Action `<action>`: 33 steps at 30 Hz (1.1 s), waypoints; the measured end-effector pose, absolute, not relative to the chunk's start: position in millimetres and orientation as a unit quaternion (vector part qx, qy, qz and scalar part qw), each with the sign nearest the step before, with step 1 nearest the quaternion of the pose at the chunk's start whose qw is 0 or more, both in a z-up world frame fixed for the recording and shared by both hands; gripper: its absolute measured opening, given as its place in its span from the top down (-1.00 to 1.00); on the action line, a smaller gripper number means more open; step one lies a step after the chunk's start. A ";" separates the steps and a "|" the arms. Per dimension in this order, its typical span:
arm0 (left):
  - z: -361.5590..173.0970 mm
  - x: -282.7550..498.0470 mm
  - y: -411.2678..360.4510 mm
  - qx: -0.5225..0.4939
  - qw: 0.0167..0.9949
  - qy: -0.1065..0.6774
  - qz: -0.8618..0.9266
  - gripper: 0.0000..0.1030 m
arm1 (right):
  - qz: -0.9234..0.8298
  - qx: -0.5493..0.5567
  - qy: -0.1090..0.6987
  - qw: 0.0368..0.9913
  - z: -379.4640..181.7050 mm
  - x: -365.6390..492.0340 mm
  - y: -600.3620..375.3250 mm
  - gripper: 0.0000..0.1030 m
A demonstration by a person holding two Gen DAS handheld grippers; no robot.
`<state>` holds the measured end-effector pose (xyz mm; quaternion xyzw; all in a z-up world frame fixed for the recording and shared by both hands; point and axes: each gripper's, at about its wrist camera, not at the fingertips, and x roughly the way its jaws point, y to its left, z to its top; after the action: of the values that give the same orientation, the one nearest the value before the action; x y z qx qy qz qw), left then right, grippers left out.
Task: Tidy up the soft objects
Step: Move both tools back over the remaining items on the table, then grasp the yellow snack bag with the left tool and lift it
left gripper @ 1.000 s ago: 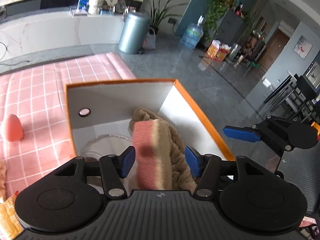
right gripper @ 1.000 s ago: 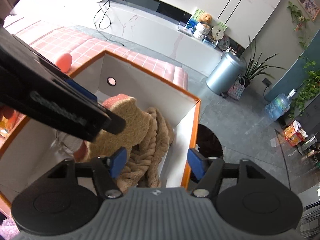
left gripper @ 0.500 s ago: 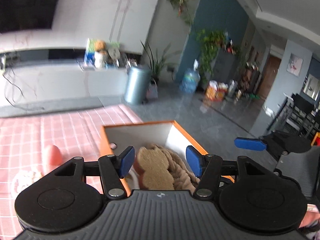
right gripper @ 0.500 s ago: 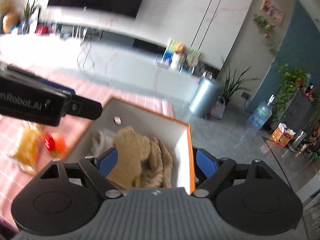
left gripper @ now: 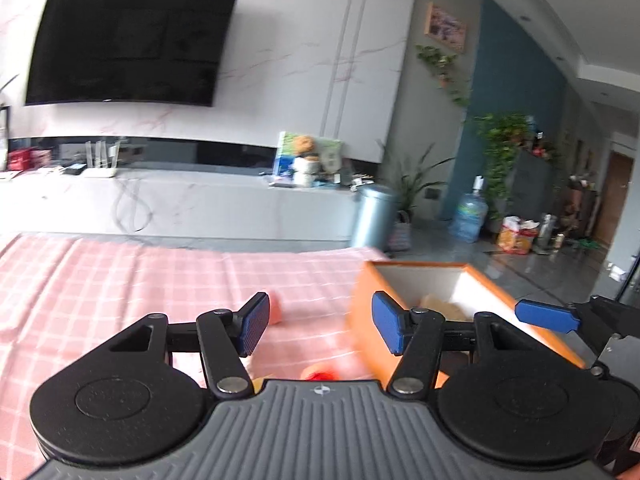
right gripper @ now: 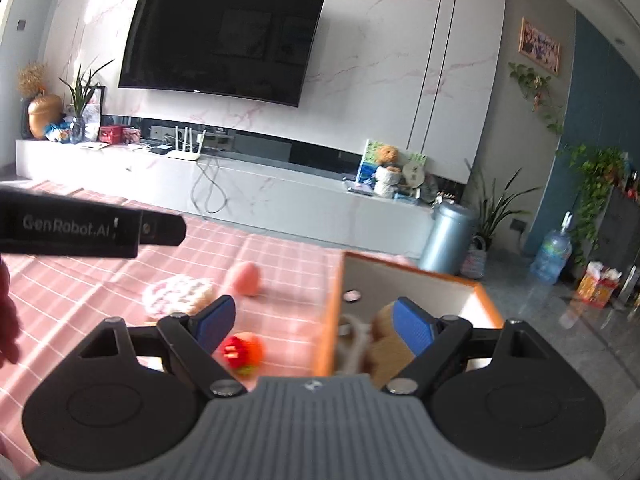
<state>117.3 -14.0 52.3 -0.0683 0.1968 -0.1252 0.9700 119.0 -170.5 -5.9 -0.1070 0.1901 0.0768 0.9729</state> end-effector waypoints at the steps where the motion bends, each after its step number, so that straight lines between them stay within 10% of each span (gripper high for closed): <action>1: 50.8 112.9 -6.6 -0.068 0.971 0.199 -0.117 -0.32 | 0.080 -0.102 0.192 0.973 -8.8 118.0 -164.1 -0.65; 13: 3.1 104.4 57.8 -0.057 0.963 0.257 -0.061 -0.32 | 0.108 -0.129 0.246 0.955 -58.2 127.5 -107.3 -0.62; 33: -48.2 141.4 73.2 -0.117 0.916 0.356 -0.145 -0.42 | 0.105 -0.149 0.321 0.929 -97.3 196.1 -99.6 0.12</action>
<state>141.4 73.2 -48.2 -0.1174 0.3556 -0.1455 0.9158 196.1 -99.6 -97.3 -0.1493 0.3207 0.1055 0.9294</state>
